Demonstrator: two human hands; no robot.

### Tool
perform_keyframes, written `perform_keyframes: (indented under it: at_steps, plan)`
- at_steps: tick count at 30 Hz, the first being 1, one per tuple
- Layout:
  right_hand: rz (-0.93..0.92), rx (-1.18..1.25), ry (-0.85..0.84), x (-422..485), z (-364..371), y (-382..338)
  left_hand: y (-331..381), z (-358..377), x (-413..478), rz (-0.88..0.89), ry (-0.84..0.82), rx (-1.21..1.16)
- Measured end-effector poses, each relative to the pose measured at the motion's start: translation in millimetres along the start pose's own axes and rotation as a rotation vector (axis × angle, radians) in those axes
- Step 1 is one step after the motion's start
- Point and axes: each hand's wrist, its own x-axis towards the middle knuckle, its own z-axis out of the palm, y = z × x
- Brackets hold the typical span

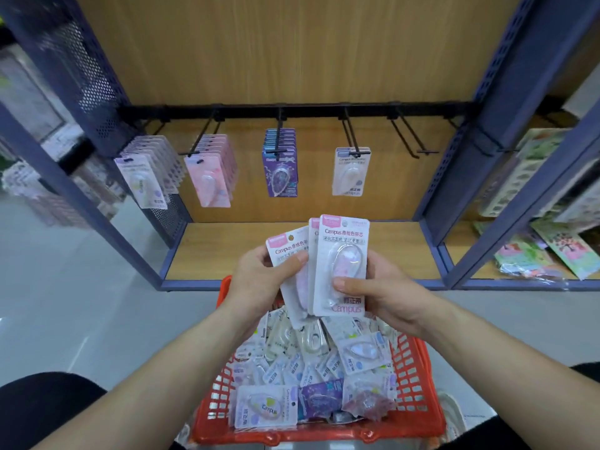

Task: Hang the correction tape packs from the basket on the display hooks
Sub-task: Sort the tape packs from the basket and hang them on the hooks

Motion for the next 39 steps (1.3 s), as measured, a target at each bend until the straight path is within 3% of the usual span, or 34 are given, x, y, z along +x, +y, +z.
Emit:
perform_keyframes:
  at_steps: [5, 14, 21, 25, 30, 39]
  plan:
    - [-0.051, -0.023, 0.052, 20, 9, -1, 2, -5, 12, 0.015, 0.009, -0.03]
    - [-0.094, -0.006, 0.027, 66, 56, -1, 19, -50, 11, 0.088, 0.178, -0.099]
    - [-0.074, -0.053, -0.046, 91, 78, 8, 18, -81, 7, 0.114, 0.314, -0.033]
    - [-0.096, -0.09, -0.002, 90, 71, 5, 15, -81, 15, 0.115, 0.368, 0.043]
    - [-0.097, -0.215, 0.202, 73, 12, -9, 18, -45, 33, 0.112, 0.208, 0.167]
    - [-0.051, -0.444, 0.459, 7, -131, -62, 23, 82, 106, 0.08, -0.041, 0.268]
